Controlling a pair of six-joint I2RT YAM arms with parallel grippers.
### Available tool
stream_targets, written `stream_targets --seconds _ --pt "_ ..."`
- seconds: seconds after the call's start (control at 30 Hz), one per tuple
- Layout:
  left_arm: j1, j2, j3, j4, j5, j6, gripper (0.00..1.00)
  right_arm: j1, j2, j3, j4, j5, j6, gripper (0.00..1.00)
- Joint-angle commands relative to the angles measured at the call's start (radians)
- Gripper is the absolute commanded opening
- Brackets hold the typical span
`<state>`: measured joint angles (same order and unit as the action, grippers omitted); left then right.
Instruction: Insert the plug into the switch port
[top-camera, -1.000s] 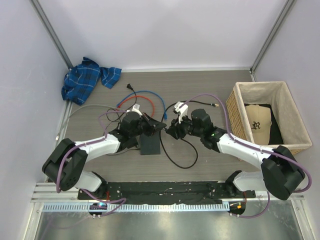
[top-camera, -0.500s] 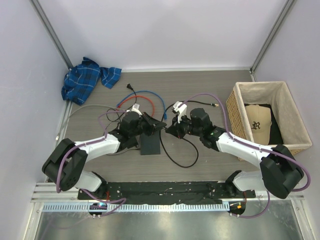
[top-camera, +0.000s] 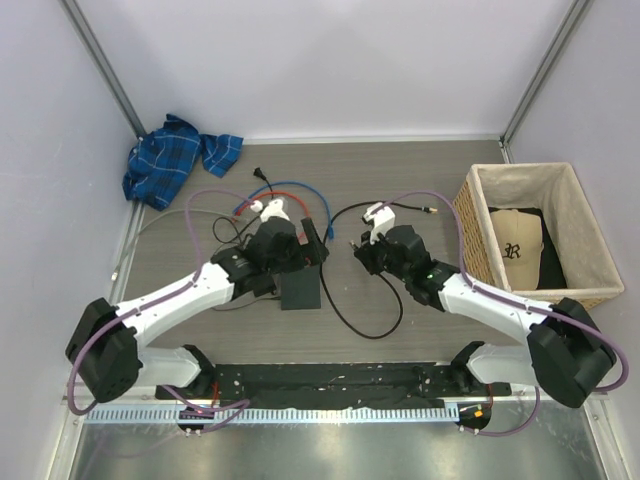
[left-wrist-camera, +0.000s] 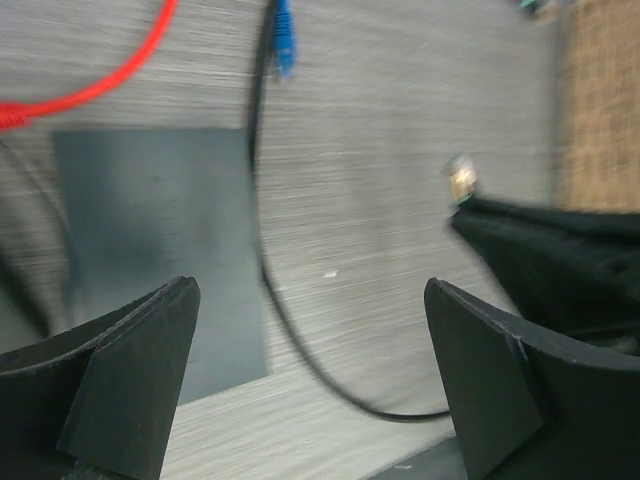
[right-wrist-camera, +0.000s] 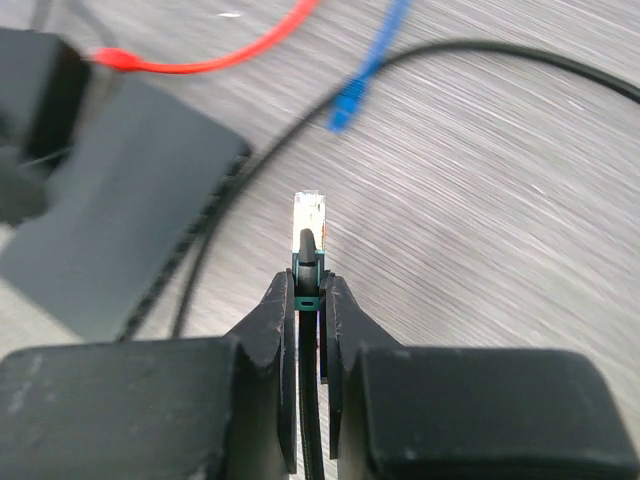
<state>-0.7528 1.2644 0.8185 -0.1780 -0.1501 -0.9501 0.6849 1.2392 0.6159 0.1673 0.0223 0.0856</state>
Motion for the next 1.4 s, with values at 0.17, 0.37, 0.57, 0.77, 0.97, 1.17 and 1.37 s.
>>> stream_targets --seconds 0.17,0.37,0.57,0.77,0.97,1.17,1.37 --pt "-0.259 0.298 0.312 -0.560 -0.434 0.266 1.00 -0.008 -0.102 -0.057 0.037 0.168 0.060 0.01" --pt "-0.326 0.424 0.364 -0.606 -0.467 0.260 1.00 -0.013 -0.142 -0.079 0.028 0.168 0.068 0.01" --pt "-0.338 0.475 0.344 -0.594 -0.465 0.257 1.00 -0.013 -0.165 -0.102 0.044 0.134 0.057 0.01" --pt "-0.338 0.492 0.317 -0.571 -0.453 0.251 1.00 -0.013 -0.144 -0.099 0.057 0.094 0.046 0.01" --pt "-0.338 0.420 0.259 -0.630 -0.499 0.185 1.00 -0.015 -0.119 -0.087 0.069 -0.063 -0.004 0.01" --pt "-0.333 0.279 0.156 -0.663 -0.531 0.125 1.00 -0.004 -0.047 -0.048 0.103 -0.232 -0.056 0.01" --pt "-0.264 0.124 0.081 -0.629 -0.520 0.126 1.00 0.021 0.069 0.042 0.086 -0.326 -0.167 0.01"
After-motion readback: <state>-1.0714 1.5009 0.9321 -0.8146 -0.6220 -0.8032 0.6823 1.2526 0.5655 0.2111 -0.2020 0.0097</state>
